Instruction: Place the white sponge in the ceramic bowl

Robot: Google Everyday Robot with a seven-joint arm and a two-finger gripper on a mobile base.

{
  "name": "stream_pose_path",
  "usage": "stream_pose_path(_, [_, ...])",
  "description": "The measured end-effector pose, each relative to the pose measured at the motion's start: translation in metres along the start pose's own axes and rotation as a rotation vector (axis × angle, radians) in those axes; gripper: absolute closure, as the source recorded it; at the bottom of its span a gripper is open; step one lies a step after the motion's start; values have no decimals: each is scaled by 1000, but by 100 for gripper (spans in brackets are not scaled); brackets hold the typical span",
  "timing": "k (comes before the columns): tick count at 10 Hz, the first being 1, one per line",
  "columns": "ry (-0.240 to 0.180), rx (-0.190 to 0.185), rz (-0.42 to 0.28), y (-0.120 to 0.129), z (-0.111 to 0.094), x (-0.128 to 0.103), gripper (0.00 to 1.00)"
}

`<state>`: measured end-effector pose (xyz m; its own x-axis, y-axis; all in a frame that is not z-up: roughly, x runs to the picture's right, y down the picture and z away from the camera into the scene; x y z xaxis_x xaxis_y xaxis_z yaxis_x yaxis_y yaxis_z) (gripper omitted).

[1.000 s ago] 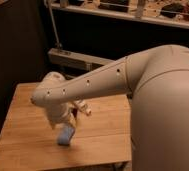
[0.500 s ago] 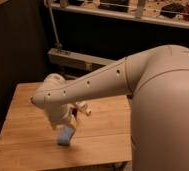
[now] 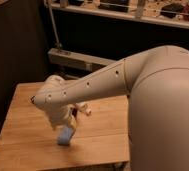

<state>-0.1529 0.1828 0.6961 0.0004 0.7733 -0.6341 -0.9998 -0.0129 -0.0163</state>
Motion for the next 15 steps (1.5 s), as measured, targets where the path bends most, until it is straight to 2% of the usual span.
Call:
stream_pose_path(3, [-31, -60, -129, 14, 44, -22, 35])
stream_pose_path(5, [-35, -78, -165, 15, 57, -30, 35])
stream_pose_path(6, [-33, -72, -171, 13, 62, -31, 35])
stream_pose_path(8, [-21, -48, -160, 5, 71, -29, 35])
stream_pose_path(11, [-13, -1, -83, -4, 80, -25, 35])
stream_pose_path(12, [-15, -1, -53, -4, 80, -25, 35])
stream_pose_path(15, [-15, -1, -47, -3, 80, -25, 35])
